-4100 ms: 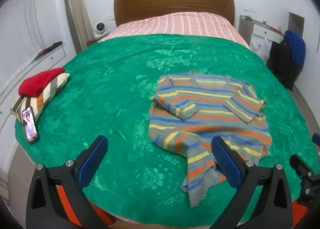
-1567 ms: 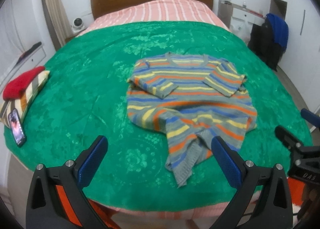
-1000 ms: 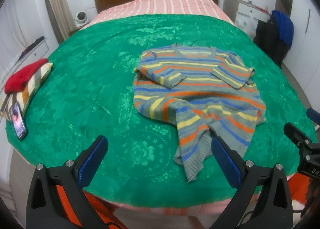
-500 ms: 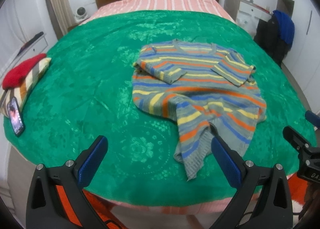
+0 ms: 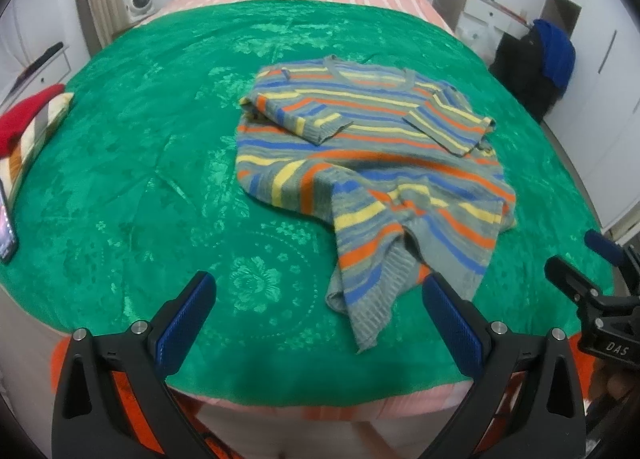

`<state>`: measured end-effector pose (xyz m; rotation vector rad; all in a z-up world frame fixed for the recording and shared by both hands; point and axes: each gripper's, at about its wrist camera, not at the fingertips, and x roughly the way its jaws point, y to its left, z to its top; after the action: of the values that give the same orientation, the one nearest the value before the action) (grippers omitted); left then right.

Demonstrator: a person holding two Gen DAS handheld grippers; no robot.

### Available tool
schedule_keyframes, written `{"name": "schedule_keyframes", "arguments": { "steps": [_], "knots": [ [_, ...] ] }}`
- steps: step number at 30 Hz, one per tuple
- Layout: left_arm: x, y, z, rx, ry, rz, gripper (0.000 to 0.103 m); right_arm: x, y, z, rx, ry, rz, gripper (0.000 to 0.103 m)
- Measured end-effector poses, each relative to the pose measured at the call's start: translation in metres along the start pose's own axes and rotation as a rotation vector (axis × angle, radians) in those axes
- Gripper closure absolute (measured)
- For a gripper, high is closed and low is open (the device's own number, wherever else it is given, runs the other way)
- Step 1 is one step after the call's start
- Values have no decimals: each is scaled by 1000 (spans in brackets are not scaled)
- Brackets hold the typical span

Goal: Fold small clothes

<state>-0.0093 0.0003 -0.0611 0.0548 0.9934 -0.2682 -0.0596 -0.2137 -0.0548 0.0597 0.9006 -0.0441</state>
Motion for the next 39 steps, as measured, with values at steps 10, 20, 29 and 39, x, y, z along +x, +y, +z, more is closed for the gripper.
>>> {"name": "schedule_keyframes", "arguments": {
  "steps": [10, 20, 29, 39],
  "knots": [
    [18, 18, -3, -63, 44, -80, 0, 6, -1, -4, 0, 10, 2, 0],
    [42, 59, -14, -140, 66, -320, 1, 26, -38, -27, 94, 57, 97, 0],
    [77, 23, -15, -70, 115, -466, 77, 96, -12, -22, 218, 120, 525, 73],
    [5, 53, -23, 97, 153, -317, 31, -3, -92, -30, 235, 135, 600, 99]
  ]
}}
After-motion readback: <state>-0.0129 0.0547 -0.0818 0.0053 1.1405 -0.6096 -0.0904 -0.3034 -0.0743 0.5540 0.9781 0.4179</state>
